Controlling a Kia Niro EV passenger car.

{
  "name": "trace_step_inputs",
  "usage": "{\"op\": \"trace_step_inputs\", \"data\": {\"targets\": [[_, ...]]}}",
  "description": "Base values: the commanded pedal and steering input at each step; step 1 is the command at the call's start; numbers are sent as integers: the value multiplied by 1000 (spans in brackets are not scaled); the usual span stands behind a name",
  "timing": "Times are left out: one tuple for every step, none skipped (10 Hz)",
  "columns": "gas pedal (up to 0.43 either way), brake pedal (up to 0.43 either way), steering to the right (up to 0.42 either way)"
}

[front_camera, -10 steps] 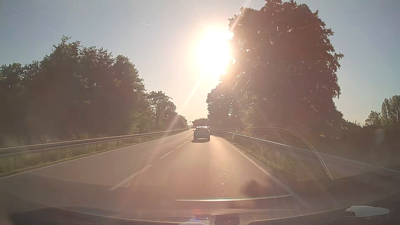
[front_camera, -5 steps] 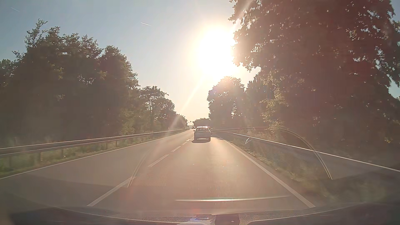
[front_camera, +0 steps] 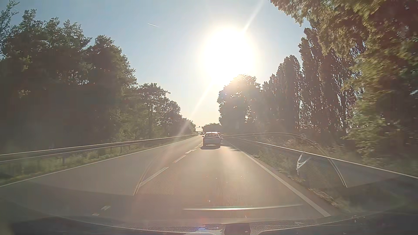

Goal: Follow the waypoints while adhering to traffic rules and regulations

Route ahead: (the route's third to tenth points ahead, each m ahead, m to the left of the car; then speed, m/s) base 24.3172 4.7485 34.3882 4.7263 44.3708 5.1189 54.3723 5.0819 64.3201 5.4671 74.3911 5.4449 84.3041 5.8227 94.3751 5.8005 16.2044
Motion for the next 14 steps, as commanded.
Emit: {"op": "trace_step_inputs", "data": {"targets": [[0,0,0],[0,0,0],[0,0,0],[0,0,0],[0,0,0],[0,0,0],[0,0,0],[0,0,0],[0,0,0],[20,0,-1],[39,0,-1],[59,0,-1],[59,0,-1],[67,0,-1]]}}
